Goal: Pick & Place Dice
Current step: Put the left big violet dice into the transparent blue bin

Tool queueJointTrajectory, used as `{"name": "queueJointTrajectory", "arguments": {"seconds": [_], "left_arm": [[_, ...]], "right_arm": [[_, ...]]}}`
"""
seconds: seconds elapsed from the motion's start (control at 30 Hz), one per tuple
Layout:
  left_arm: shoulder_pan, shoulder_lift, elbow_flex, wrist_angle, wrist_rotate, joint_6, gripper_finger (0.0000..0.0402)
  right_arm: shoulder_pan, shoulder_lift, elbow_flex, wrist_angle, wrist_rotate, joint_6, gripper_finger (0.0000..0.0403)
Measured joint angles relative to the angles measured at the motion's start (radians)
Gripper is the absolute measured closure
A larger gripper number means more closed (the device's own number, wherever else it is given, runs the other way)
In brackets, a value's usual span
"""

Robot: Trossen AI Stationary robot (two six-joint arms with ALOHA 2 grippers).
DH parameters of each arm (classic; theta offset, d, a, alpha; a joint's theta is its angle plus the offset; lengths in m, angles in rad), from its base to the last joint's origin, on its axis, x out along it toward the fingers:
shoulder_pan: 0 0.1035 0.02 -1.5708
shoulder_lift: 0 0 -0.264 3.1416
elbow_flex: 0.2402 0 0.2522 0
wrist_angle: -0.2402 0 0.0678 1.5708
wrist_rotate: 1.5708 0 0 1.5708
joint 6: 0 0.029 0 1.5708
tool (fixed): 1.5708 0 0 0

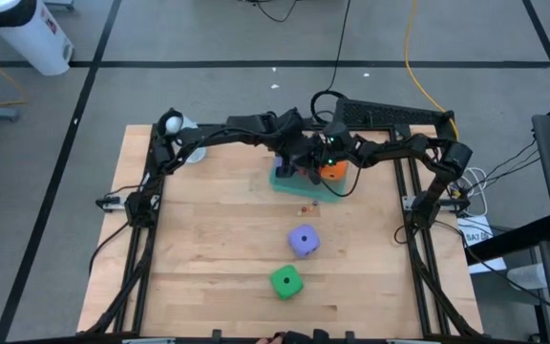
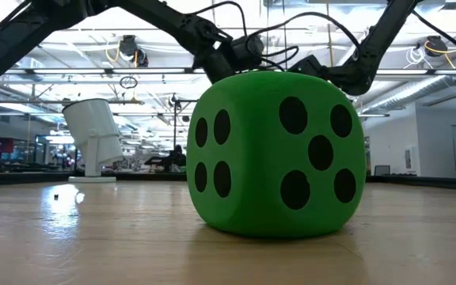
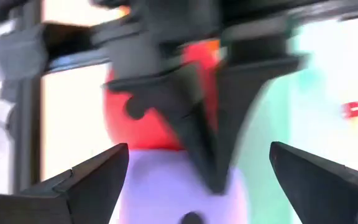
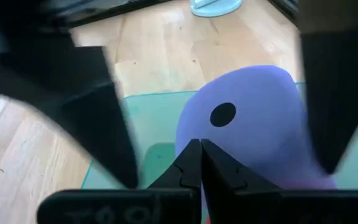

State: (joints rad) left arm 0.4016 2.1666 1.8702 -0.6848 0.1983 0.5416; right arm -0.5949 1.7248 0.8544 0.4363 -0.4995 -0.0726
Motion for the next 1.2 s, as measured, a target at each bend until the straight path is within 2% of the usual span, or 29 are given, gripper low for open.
{"name": "queueJointTrajectory", "arguments": {"seconds": [0.13,0.3,0.37,0.6,0.77,0.83,0.9,1.0,1.13,1.2], "left_arm": [[0.000,-0.014,0.000,-0.046,-0.056,-0.003,0.0005],[0.000,-0.077,0.000,-0.129,-0.210,0.000,0.0005],[0.002,-0.108,0.001,-0.156,-0.241,-0.006,0.0005],[-0.001,-0.148,0.000,-0.186,-0.194,-0.054,0.0005],[-0.006,-0.125,0.000,-0.184,-0.162,-0.045,0.0020],[-0.009,-0.122,-0.001,-0.185,-0.160,-0.039,0.0049],[-0.012,-0.125,-0.001,-0.178,-0.153,-0.037,0.0095],[-0.015,-0.125,-0.001,-0.179,-0.124,-0.029,0.0193],[-0.015,-0.125,-0.001,-0.176,-0.102,-0.017,0.0350],[-0.009,-0.125,-0.001,-0.167,-0.100,-0.020,0.0385]], "right_arm": [[0.000,-0.009,0.000,0.000,0.004,0.000,0.0403],[-0.001,-0.009,0.000,0.036,0.008,0.002,0.0403],[0.000,-0.010,0.000,0.070,0.010,0.007,0.0403],[0.008,-0.041,0.000,0.121,0.007,0.039,0.0403],[0.007,-0.140,0.000,0.018,0.044,0.059,0.0403],[0.008,-0.209,0.001,-0.104,0.105,0.042,0.0403],[0.008,-0.275,0.001,-0.248,0.179,0.009,0.0403],[0.007,-0.365,0.001,-0.442,0.270,-0.022,0.0403],[0.008,-0.449,0.001,-0.616,0.290,-0.026,0.0403],[0.008,-0.482,0.000,-0.667,0.290,-0.026,0.0403]]}}
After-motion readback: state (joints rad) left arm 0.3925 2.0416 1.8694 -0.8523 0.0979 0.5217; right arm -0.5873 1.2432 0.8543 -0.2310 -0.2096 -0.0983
